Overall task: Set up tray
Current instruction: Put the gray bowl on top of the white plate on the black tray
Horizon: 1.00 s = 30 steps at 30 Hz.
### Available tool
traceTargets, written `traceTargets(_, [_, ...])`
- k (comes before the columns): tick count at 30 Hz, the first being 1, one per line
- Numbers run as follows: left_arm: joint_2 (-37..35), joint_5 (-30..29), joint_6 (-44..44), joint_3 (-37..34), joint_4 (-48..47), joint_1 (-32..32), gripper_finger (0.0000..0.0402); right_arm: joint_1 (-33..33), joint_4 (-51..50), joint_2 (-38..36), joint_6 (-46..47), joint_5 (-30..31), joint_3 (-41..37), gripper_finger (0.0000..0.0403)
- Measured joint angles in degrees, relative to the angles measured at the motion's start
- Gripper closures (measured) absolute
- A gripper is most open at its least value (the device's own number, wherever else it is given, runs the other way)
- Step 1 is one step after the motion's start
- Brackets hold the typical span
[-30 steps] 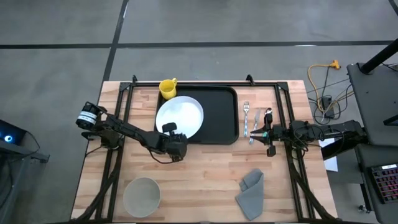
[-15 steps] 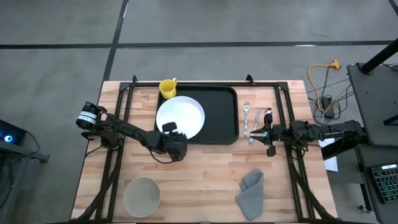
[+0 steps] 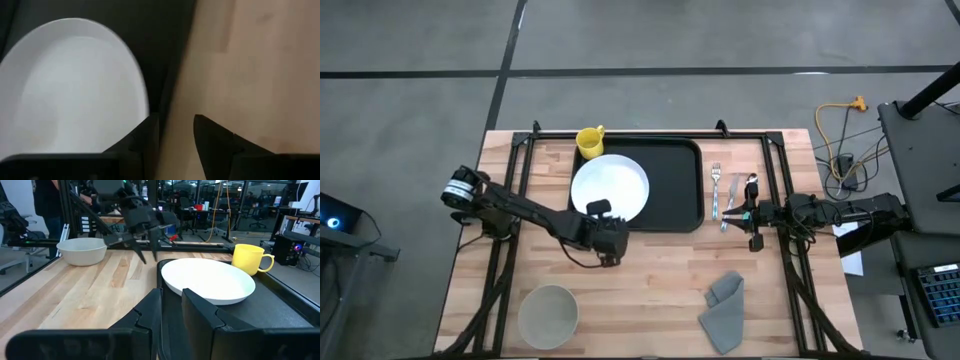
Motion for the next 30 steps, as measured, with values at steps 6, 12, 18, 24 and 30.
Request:
traceTargets(6, [0.0, 3.7, -3.6, 3.0, -3.2, -3.3, 0.0297, 0.0, 0.0, 0.0, 0.0, 0.0, 0.0, 0.0327])
traceTargets(12, [0.0, 3.8, -5.4, 4.8, -4.1, -6.5, 0.0297, 0.0, 0.0, 0.0, 0.0, 0.0, 0.0, 0.0324])
traceTargets(18, [0.0, 3.8, -6.3, 4.9, -4.2, -9.1, 0.0297, 0.0, 0.0, 0.0, 0.0, 0.0, 0.0, 0.0332])
traceTargets(24, [0.0, 9.5, -13.4, 4.9, -4.3, -11.1, 0.0297, 0.0, 0.0, 0.0, 0.0, 0.0, 0.0, 0.0333])
traceTargets(30, [0.0, 11.2, -17.9, 4.9, -4.3, -14.3, 0.0297, 0.0, 0.0, 0.0, 0.0, 0.0, 0.0, 0.0325])
